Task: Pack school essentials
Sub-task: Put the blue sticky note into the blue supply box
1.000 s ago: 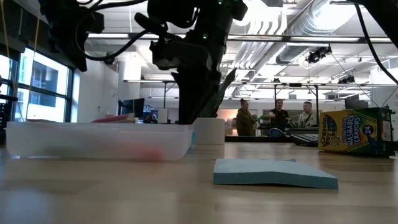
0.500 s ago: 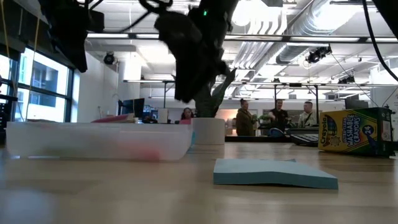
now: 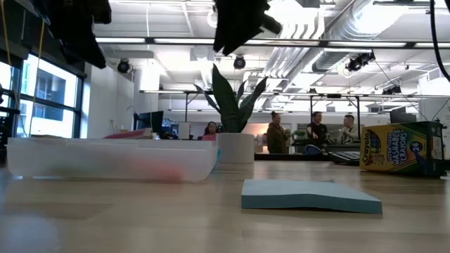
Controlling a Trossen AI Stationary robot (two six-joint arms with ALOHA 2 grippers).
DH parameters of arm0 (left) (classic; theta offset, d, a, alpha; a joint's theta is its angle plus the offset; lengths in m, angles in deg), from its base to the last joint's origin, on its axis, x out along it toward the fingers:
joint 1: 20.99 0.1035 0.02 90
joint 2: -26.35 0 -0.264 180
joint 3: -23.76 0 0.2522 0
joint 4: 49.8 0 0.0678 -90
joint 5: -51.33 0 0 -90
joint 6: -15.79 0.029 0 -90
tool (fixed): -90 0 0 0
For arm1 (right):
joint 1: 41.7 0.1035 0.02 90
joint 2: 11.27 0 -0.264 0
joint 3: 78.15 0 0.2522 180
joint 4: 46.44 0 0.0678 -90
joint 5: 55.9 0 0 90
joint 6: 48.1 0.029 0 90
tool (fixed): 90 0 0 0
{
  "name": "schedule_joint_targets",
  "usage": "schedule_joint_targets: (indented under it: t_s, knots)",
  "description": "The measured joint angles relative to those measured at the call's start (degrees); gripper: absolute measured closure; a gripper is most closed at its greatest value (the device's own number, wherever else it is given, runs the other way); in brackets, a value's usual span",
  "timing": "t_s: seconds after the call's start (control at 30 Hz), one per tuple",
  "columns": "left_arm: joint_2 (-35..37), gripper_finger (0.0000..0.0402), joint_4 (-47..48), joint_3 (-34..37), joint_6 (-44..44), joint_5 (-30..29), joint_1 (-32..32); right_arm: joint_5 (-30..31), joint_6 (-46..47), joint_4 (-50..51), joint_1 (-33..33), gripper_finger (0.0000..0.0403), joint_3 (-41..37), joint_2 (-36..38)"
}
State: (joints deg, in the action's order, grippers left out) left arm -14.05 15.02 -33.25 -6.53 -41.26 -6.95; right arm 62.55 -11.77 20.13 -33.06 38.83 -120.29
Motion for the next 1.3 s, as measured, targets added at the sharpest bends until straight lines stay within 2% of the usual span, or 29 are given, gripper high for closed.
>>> schedule_joint_targets:
  t_s: [0.27,0.43,0.7,0.9,1.07,1.3]
  knots:
    - [9.9,0.0398,-4.7,5.1,0.0,0.0,-2.7,1.5,4.3,2.1,0.0,0.0300,0.0,5.4]
    - [15.8,0.0400,-6.1,7.7,1.7,0.6,-3.0,3.4,4.1,2.3,-0.9,0.0300,0.0,7.8]
    - [26.1,0.0401,-9.2,12.3,1.2,0.5,-3.0,3.0,3.2,2.3,-3.2,0.0300,0.0,9.0]
    - [31.4,0.0401,-11.0,12.5,-1.0,0.4,-3.0,2.5,3.3,2.3,-4.4,0.0300,0.0,9.0]
    - [35.3,0.0401,-12.0,12.5,2.4,0.0,-3.0,2.5,3.7,2.3,-4.5,0.0300,0.0,9.0]
    - [40.2,0.0401,-12.3,12.4,3.1,-3.6,-3.0,2.4,3.7,2.3,-4.5,0.0300,0.0,9.0]
